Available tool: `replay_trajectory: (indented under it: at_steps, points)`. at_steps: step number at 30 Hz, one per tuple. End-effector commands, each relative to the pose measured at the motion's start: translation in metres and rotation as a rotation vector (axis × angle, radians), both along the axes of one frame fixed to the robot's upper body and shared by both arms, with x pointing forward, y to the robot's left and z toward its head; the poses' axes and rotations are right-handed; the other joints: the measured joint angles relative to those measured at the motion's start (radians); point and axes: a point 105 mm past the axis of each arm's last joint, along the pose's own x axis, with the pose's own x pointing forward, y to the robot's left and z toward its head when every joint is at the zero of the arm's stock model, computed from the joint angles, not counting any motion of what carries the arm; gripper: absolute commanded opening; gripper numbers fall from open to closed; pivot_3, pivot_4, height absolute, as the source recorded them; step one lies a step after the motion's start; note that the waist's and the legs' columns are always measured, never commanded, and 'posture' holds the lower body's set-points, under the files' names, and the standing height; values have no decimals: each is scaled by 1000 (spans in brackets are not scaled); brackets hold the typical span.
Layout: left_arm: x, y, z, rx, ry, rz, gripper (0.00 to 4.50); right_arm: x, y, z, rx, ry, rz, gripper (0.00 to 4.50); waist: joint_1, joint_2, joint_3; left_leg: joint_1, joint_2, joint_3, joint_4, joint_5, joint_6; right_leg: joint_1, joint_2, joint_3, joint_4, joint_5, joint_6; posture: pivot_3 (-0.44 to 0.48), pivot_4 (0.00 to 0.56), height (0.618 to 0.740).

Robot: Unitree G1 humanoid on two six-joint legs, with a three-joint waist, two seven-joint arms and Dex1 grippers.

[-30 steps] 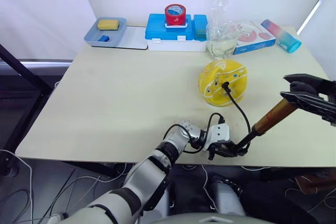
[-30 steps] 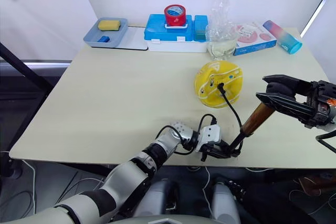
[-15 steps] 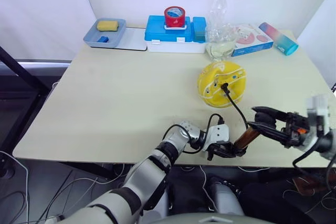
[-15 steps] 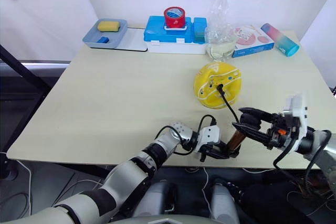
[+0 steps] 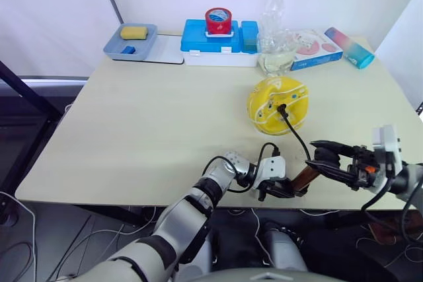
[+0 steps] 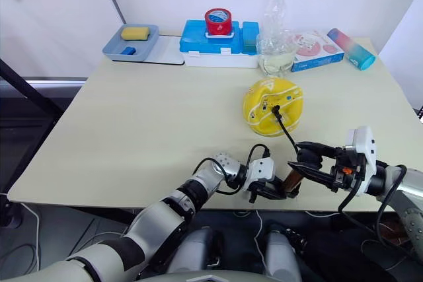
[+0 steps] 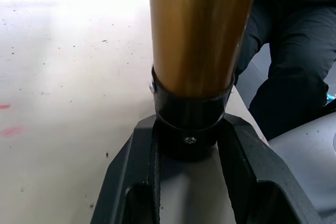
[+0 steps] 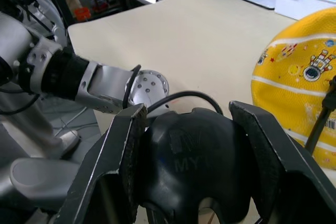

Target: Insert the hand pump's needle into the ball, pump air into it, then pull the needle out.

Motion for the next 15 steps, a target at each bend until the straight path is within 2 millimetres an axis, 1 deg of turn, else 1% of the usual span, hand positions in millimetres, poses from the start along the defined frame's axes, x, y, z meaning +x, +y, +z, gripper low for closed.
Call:
replay_trajectory:
  at_steps: [1, 6, 8, 10, 12, 14, 15]
  points:
    - [2, 18, -17, 78, 13, 31, 1089, -4, -12, 50, -7, -131, -25, 2012, 1, 0, 0, 0, 0, 0, 0, 0, 0, 0, 0, 0, 0, 0, 0, 0, 150, 739]
    - [1, 11, -15, 51, -13, 33, 1088, -13, -17, 95, 18, -209, -13, 2012, 1, 0, 0, 0, 0, 0, 0, 0, 0, 0, 0, 0, 0, 0, 0, 0, 150, 739]
    - [1, 10, -15, 47, -19, 33, 1088, -15, -17, 103, 2, -222, -14, 2012, 1, 0, 0, 0, 0, 0, 0, 0, 0, 0, 0, 0, 0, 0, 0, 0, 150, 739]
    - [1, 8, -14, 39, -30, 36, 1088, -19, -15, 110, -9, -229, -9, 2012, 1, 0, 0, 0, 0, 0, 0, 0, 0, 0, 0, 0, 0, 0, 0, 0, 150, 739]
    - [2, 7, -14, 36, -39, 42, 1088, -23, -9, 113, -12, -230, 6, 2012, 1, 0, 0, 0, 0, 0, 0, 0, 0, 0, -1, 0, 0, 0, 0, 0, 150, 739]
    - [1, 7, -15, 38, -36, 43, 1088, -23, -2, 107, -2, -208, 19, 2012, 1, 0, 0, 0, 0, 0, 0, 0, 0, 0, -1, 0, 0, 0, 0, 0, 150, 739]
    - [1, 7, -15, 42, -35, 39, 1088, -22, 0, 99, -15, -180, 12, 2012, 1, 0, 0, 0, 0, 0, 0, 0, 0, 0, -1, 0, 0, 0, 0, 0, 150, 739]
